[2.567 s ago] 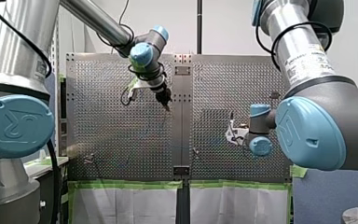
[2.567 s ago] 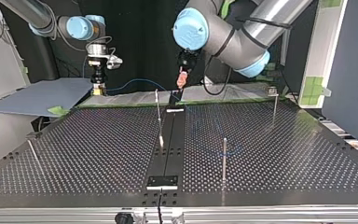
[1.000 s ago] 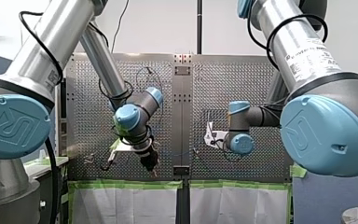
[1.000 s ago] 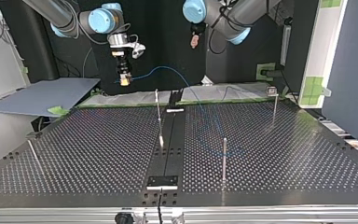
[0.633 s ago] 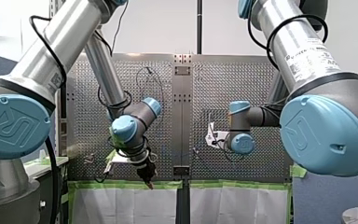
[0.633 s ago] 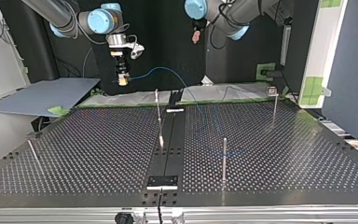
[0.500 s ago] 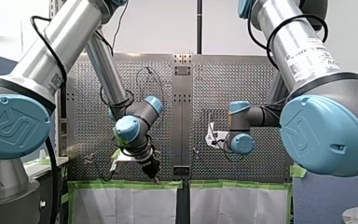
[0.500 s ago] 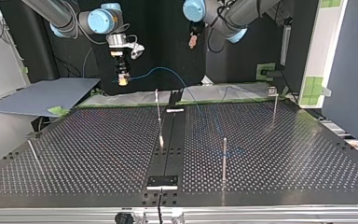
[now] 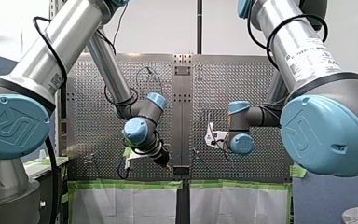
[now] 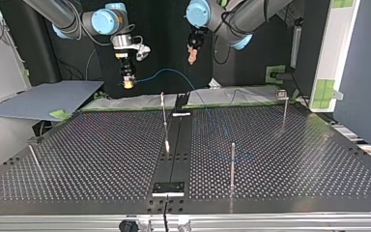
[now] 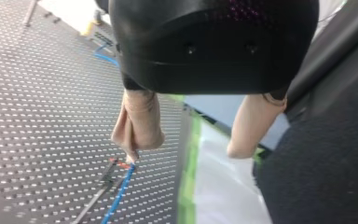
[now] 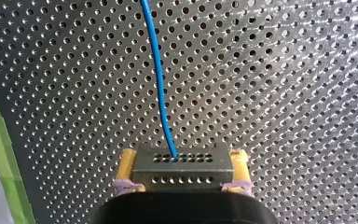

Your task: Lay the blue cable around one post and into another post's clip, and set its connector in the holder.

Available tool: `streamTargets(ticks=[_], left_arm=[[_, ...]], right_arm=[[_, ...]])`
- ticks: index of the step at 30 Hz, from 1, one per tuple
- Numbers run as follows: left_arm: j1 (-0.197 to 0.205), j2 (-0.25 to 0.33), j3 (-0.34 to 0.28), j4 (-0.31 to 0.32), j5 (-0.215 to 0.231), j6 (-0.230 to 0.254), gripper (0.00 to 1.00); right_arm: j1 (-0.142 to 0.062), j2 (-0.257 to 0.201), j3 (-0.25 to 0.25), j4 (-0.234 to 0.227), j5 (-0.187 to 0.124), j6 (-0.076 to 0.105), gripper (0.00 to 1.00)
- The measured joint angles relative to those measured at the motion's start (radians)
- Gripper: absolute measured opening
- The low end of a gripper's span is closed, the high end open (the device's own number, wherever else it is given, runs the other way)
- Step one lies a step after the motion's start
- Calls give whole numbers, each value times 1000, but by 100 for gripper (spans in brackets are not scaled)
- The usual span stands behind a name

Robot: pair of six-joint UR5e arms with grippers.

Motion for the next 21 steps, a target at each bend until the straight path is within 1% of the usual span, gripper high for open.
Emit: streamTargets(ticks=[5,16,21], left_arm=[[-3,-14,2,50,-20,-7,100],[-18,-101,38,149,-18,-35,100],[-23,-110,46,190,-35,-42,100]], right_arm=[[0,0,0,1,-1,0,1],[0,0,0,1,-4,1,1],[1,0,0,1,-5,1,1]])
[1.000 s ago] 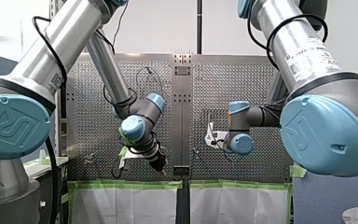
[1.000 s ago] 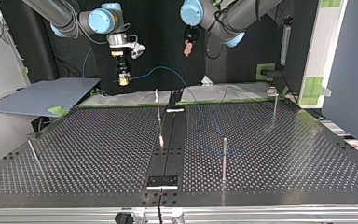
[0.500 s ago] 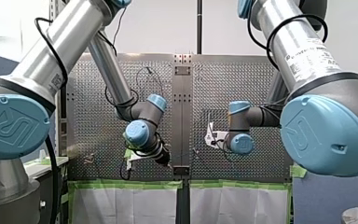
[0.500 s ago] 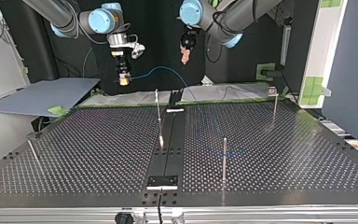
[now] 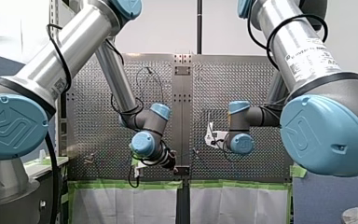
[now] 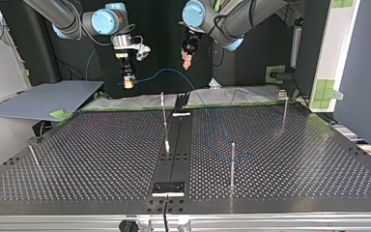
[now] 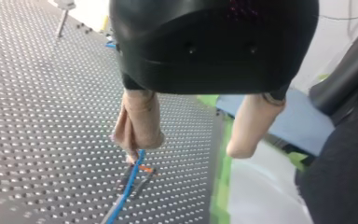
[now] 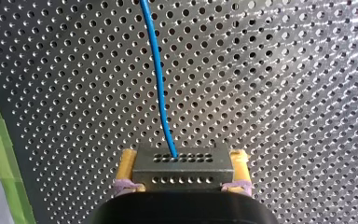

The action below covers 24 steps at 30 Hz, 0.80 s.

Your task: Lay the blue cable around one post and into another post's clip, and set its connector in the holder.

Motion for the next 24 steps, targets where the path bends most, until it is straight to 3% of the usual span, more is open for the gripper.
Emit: streamTargets(ticks=[12,24], left_arm=[[-15,-13,27,105,-10,-15,100],[-40,-99,74,217,-40,-32,100]], right_arm=[[10,0,0,17,-1,-1,1],[14,0,0,18,-1,-1,1]])
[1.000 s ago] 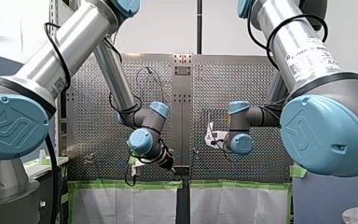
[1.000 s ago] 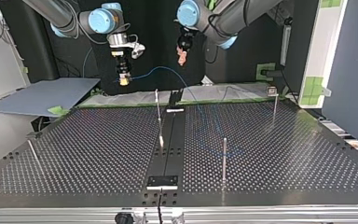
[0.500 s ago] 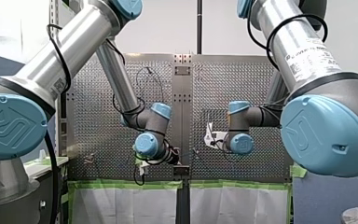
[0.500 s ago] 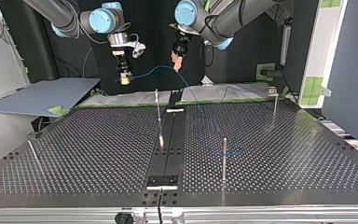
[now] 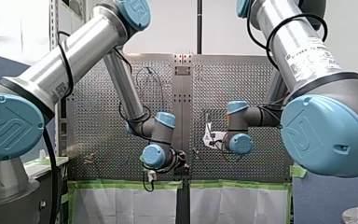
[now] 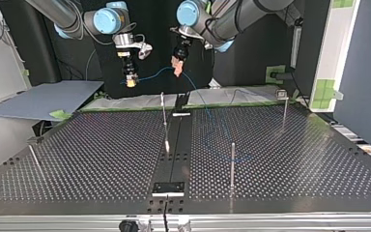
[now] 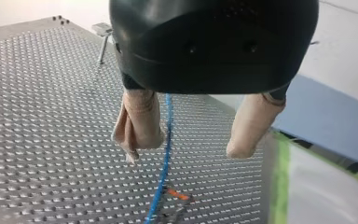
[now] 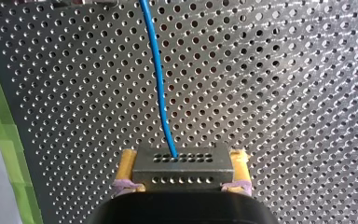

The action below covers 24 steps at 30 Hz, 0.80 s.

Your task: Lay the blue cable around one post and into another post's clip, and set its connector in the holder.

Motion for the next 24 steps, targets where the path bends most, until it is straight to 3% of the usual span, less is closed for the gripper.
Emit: streamTargets(ticks=[9,15,16,17,19,20,22,23,24], left_arm=[[2,-5,41,79,-15,1,100],[1,-5,44,126,-48,17,98],[1,-5,44,136,-58,23,87],[0,-5,44,144,-66,30,87],[-2,-5,44,162,-84,46,73],[-4,-5,44,171,-92,53,73],[-7,-6,44,191,-110,74,44],[-8,-6,44,201,-114,83,44],[-9,-6,44,210,-118,92,23]], right_arm=[[0,0,0,3,-1,0,1],[-6,0,0,5,-1,-1,1],[-6,0,0,6,-1,-1,1],[-7,0,0,6,-1,-1,1],[-8,0,0,7,-1,-1,1],[-8,0,0,7,-1,-1,1],[-9,0,0,8,0,-1,1],[-9,0,0,8,0,-1,1],[-9,0,0,8,0,-1,1]])
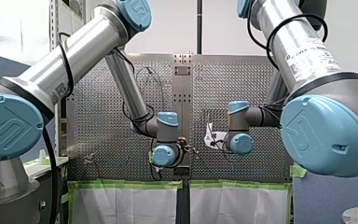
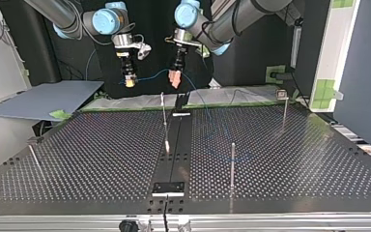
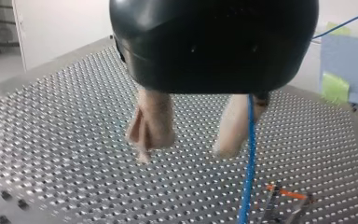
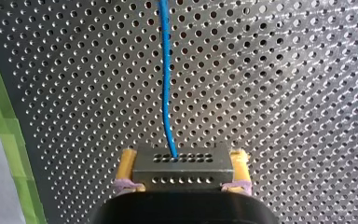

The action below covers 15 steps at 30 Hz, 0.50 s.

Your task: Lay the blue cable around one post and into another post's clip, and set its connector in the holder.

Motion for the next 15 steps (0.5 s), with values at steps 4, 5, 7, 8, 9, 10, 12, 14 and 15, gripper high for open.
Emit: streamTargets(ticks=[4,5,7,8,9,10,12,14,15], left_arm=[[-2,0,0,42,6,27,7],[-2,0,0,51,12,34,7],[-2,0,0,69,27,48,9],[-2,-1,0,76,33,55,9],[-2,-2,0,84,39,62,9],[-2,-6,0,93,45,70,9],[-2,-15,2,108,51,79,9],[-2,-30,8,126,53,85,9],[-3,-37,12,134,54,88,9]], right_arm=[[-4,0,0,0,2,1,1],[-6,0,0,-1,2,2,1],[-10,1,0,-3,3,2,1],[-14,1,0,-5,4,3,1],[-16,1,0,-6,4,3,1],[-19,1,0,-8,4,3,1],[-26,1,0,-9,4,3,1],[-34,1,0,-12,5,1,1],[-37,1,0,-15,5,1,1]])
